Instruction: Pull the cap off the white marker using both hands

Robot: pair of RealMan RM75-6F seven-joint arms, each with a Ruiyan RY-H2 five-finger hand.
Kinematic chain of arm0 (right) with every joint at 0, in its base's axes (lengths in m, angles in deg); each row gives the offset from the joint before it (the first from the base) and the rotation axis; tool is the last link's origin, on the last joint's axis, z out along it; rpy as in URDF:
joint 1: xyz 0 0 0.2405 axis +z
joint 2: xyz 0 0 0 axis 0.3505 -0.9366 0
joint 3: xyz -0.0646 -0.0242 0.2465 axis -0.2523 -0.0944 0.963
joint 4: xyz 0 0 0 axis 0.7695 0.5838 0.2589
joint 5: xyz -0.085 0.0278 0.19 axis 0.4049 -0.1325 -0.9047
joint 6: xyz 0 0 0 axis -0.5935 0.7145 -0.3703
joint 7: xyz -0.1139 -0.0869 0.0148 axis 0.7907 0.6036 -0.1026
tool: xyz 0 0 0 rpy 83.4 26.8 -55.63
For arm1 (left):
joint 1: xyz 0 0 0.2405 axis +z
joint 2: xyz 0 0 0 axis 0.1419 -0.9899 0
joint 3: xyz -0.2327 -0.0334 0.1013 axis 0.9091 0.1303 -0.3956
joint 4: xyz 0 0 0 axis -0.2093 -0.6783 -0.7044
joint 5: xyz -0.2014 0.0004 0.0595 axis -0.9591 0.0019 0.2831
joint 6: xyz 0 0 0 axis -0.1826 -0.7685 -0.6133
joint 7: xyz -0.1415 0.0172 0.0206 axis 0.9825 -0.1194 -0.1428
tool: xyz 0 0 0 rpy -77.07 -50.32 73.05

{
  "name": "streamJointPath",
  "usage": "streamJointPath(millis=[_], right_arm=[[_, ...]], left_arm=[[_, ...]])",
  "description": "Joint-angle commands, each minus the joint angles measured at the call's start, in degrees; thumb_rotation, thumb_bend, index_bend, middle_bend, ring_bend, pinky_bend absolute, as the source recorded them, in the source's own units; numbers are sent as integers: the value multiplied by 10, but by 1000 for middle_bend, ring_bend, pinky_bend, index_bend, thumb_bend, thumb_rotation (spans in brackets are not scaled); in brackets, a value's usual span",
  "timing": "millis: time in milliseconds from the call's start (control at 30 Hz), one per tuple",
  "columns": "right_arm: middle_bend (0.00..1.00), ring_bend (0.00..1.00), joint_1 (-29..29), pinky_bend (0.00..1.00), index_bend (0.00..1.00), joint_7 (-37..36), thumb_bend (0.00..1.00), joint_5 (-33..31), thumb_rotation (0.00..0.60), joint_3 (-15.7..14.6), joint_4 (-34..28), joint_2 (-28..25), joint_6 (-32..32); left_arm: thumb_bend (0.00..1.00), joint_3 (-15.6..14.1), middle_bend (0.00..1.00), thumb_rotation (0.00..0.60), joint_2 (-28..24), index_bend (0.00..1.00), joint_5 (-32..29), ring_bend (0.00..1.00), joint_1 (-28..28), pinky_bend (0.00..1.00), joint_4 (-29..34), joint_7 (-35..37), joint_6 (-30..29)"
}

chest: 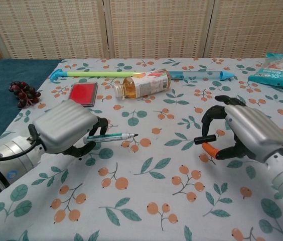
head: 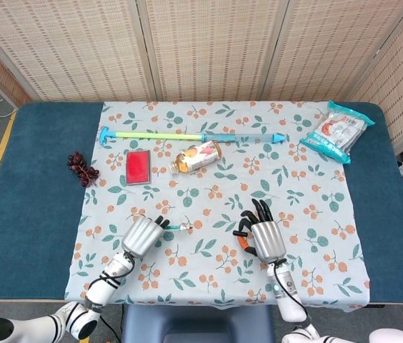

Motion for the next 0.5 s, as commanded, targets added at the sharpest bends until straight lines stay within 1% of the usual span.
streamJointPath(millis=[33, 67, 133, 200, 300, 400, 433, 467, 500], right_arm=[[219, 4, 2, 41, 297, 11, 480, -19, 600, -4, -7, -3, 28], [195, 0, 2, 37, 212, 15, 480, -21, 600, -4, -12, -5, 30], [165, 0, 2, 31, 88, 20, 480, -22, 600, -3, -24, -12, 31], [152, 0, 1, 26, 26, 22, 480, -21, 600, -2, -34, -18, 28], [135, 0, 1, 17, 0, 28, 481, -20, 600, -2, -53, -29, 25], [113, 0, -3, 3, 0, 40, 472, -15, 600, -3, -93, -56, 18], [104, 0, -6, 0, 0, 45, 462, -8, 600, -5, -116, -74, 9], [94, 0, -9, 0, 0, 50, 449, -1, 600, -8, -135, -90, 2], [86, 0, -13, 0, 0, 56, 441, 6, 600, -13, -154, -110, -6]], left_arm=[[514, 2, 372, 600, -2, 310, -10, 775, 0, 1000, 1, 5, 11], [508, 3, 326, 600, -2, 282, -12, 758, 0, 1000, -1, 6, 12], [498, 5, 272, 600, -3, 239, -13, 735, 0, 1000, -2, 11, 13], [490, 4, 237, 600, -4, 206, -12, 719, -1, 1000, -2, 16, 13], [481, 4, 195, 600, -7, 164, -12, 696, -2, 1000, 3, 17, 14], [475, 5, 188, 600, -17, 148, -11, 689, 0, 1000, 24, 24, 11], [472, 6, 181, 600, -26, 140, -10, 677, 3, 1000, 39, 31, 5], [467, 6, 174, 600, -35, 133, -8, 653, 5, 997, 54, 38, -1], [462, 6, 165, 600, -47, 124, -6, 606, 9, 968, 72, 47, -9]])
